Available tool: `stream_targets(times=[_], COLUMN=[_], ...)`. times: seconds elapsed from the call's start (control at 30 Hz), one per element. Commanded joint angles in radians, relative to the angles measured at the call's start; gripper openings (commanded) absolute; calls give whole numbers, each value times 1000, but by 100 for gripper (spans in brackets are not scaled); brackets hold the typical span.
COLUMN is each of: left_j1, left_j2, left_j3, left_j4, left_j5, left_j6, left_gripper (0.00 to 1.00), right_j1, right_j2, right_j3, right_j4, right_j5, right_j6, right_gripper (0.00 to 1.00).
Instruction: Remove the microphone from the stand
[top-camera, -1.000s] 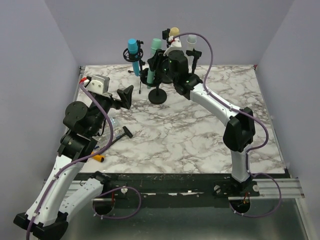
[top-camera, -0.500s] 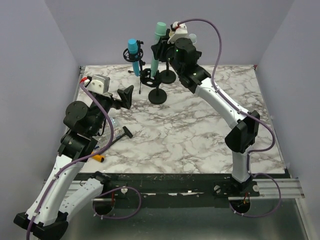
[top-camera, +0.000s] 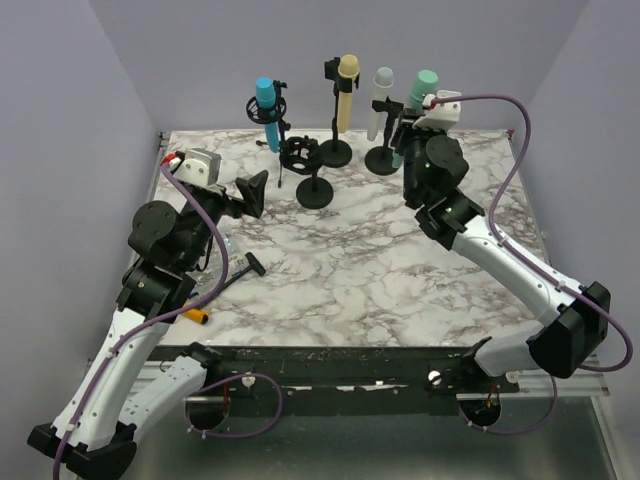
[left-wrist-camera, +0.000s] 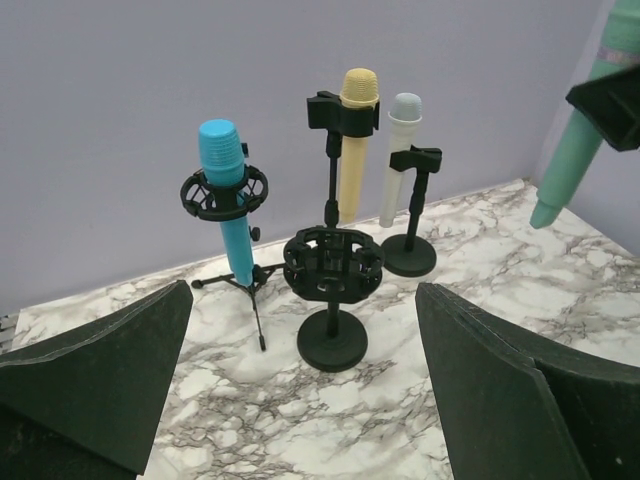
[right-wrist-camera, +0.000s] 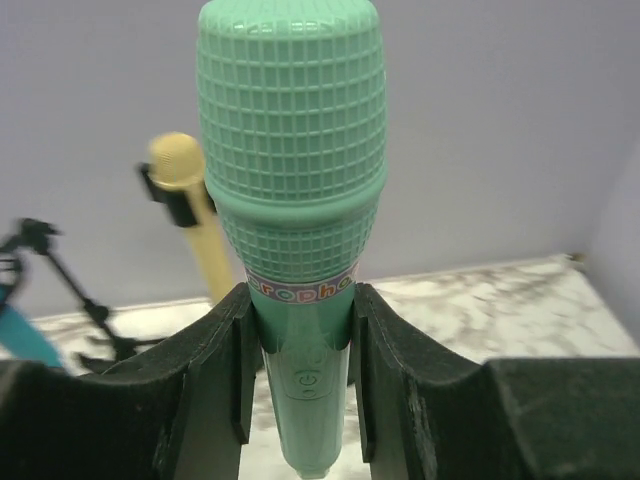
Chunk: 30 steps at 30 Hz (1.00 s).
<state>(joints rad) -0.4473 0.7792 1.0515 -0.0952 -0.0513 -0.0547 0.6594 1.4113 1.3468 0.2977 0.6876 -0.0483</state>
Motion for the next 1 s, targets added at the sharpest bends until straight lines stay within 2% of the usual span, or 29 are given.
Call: stream_targets(times=[0.0,0.07,0.13,0.17,0.3,0.53,0.73,0.83,0.97], left_j1=[-9,-14,-20,-22,-28,-45,-59,-60,-63], left_j2=[8,18,27,31,47,57,60,64,62], left_j3=[8,9,13,16,23,21,18,18,16], left_j4=[9,7,4,3,-1,-2,2,2,2], left_j5=[30,36,47,51,102,101,86,92,80], left_j6=[-19,-23,-28,-30,-53,-51,-42,-40,-32], left_gripper=[98,99,98,98,99,98,99,98,99], right_j1=[-79,-167,-276,-318,-478,-556,-616,-648,-654], right_j2=[0,7,32,63,233,579,632,634,654], right_j3=[-131,-167,-169,-149,-34,140,133,124,106], right_j4=[113,36,-108,-201,-467,-675,-671,-675,-669], right_j5=[242,240,161,138,64,132,77,-17,-106], right_j6=[-150,-105,-45,-19,15,-124,-149,-129,-110], right_gripper=[5,2,2,4,1,1,1,1,9])
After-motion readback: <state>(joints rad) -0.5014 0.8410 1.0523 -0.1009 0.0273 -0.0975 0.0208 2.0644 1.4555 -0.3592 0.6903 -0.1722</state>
